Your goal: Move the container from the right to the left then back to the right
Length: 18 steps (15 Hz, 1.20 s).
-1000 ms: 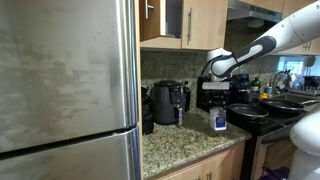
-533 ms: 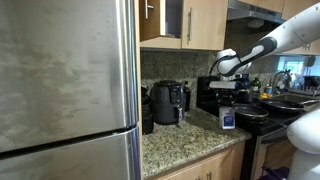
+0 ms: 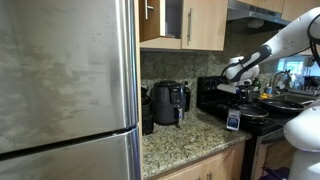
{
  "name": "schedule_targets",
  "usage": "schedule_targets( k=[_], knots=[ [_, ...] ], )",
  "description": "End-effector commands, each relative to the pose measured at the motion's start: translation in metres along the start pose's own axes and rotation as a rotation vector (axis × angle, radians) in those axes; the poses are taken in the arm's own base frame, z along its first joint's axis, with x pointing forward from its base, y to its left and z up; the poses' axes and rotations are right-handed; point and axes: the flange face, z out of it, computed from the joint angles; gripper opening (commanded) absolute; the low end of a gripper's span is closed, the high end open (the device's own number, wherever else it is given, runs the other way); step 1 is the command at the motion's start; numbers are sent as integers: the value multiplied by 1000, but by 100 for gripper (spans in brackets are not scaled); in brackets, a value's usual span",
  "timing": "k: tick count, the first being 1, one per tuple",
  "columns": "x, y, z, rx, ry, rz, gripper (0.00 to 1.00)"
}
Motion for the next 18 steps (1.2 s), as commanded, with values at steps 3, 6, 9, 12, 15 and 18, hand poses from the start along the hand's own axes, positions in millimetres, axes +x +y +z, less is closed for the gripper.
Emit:
schedule_targets(
  k=[3,6,9,12,15,18],
  knots=[
    [11,-32,28,71,-21,186,36],
    [-2,-47,36,83,-23,211,36],
    [-5,-53,36,48,-42,245,36],
    [-1,-54,33,36,-97,286,36],
    [3,-50,32,20,-144,335,36],
    [8,-44,35,12,-188,378,36]
  ],
)
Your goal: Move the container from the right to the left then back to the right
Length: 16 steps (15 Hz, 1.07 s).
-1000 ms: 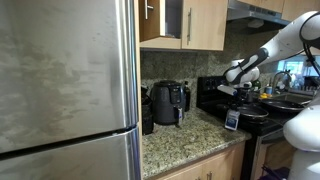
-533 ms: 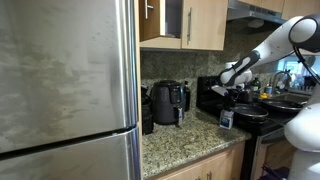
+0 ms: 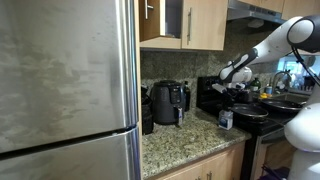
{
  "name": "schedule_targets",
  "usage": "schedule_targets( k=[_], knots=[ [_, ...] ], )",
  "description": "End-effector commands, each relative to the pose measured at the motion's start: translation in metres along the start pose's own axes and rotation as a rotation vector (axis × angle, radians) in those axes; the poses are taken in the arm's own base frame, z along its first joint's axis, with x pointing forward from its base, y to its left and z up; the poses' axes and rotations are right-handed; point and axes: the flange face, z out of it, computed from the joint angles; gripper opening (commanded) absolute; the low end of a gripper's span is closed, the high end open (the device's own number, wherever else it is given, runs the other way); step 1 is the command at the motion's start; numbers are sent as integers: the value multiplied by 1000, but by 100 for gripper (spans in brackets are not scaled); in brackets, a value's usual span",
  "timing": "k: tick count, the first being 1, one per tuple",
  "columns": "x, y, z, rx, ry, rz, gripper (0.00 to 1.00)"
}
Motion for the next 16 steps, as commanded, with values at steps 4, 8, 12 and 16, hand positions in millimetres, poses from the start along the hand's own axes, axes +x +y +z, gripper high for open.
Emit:
schedule_targets(
  k=[4,8,12,16],
  knots=[
    [9,7,10,-41,-82,70,88],
    [1,23,-17,2,-55,61,100],
    [-15,48,-81,137,100,57,100],
    [-34,50,-109,181,105,-8,100]
  ],
)
